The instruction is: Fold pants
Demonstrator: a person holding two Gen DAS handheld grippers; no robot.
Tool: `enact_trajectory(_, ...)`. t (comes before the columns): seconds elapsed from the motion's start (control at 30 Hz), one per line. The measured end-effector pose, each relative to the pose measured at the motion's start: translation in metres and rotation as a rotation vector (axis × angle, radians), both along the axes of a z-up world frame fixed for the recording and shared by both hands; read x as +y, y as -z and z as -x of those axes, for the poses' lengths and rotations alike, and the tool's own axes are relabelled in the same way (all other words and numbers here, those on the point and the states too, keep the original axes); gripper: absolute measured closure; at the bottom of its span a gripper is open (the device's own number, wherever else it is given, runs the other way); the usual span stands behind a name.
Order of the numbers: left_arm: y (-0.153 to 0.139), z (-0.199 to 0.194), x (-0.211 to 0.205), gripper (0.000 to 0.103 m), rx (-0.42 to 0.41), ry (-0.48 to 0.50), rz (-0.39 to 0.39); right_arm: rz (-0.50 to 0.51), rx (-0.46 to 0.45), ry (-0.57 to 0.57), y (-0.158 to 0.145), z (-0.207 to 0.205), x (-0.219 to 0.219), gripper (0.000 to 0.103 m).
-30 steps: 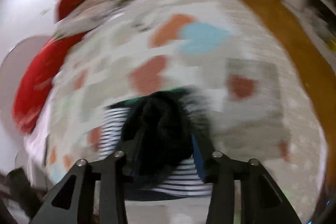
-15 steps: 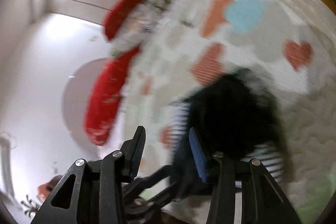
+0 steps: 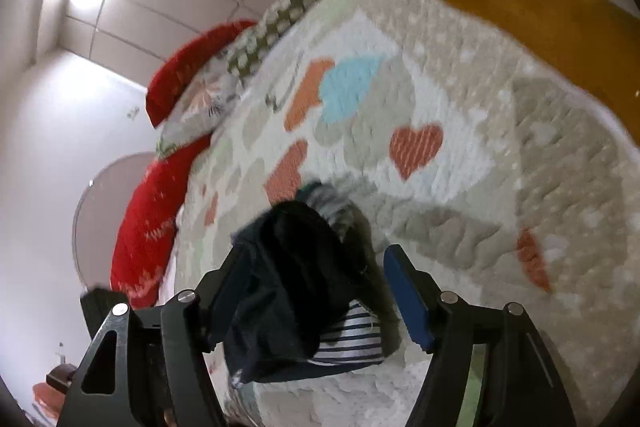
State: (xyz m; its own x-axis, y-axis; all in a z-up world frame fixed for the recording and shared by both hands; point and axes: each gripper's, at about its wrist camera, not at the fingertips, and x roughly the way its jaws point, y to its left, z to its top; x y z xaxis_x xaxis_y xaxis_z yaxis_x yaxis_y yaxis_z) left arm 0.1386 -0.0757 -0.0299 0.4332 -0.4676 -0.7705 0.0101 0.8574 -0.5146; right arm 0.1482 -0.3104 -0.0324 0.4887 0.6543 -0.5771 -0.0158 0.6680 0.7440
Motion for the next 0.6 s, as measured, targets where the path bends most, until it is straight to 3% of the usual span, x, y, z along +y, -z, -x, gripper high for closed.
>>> enact_trajectory(0.07, 0.014, -0.015, -0.006, 0.016, 0.041, 0.023, 0.066, -0.002, 0.035, -0.037, 0.017, -0.006, 0.007, 0.029)
enact_trajectory(0.13, 0.017, -0.020, -0.016, 0.015, 0.045, 0.024, 0.055, -0.027, 0.036, -0.047, 0.027, -0.007, 0.011, 0.028)
enact_trajectory(0.17, 0.015, -0.020, -0.019, 0.028, 0.041, 0.032, 0.045, -0.046, 0.016, -0.067, 0.027, -0.008, 0.015, 0.032)
enact_trajectory(0.2, 0.011, -0.020, -0.021, 0.044, 0.035, 0.052, 0.065, -0.076, 0.025, -0.096, 0.028, -0.010, 0.020, 0.044)
enact_trajectory(0.23, 0.008, -0.021, -0.021, 0.068, 0.044, 0.067, 0.084, -0.089, 0.039, -0.106, 0.030, -0.010, 0.023, 0.051)
enact_trajectory(0.27, 0.004, -0.022, -0.018, 0.071, 0.045, 0.062, 0.089, -0.091, 0.039, -0.117, 0.027, -0.009, 0.027, 0.057)
enact_trajectory(0.33, -0.010, -0.022, -0.007, 0.071, 0.010, 0.028, 0.083, -0.088, 0.017, -0.141, 0.018, -0.011, 0.035, 0.059)
enact_trajectory(0.5, -0.035, -0.032, 0.030, 0.068, -0.046, -0.093, -0.023, -0.098, -0.039, -0.198, -0.011, -0.031, 0.072, 0.060)
enact_trajectory(0.57, -0.032, -0.036, 0.044, 0.035, -0.023, -0.163, -0.100, -0.071, -0.045, -0.215, -0.014, -0.039, 0.090, 0.058)
enact_trajectory(0.6, -0.027, -0.034, 0.054, 0.034, -0.008, -0.224, -0.164, -0.049, -0.036, -0.214, -0.012, -0.044, 0.097, 0.056)
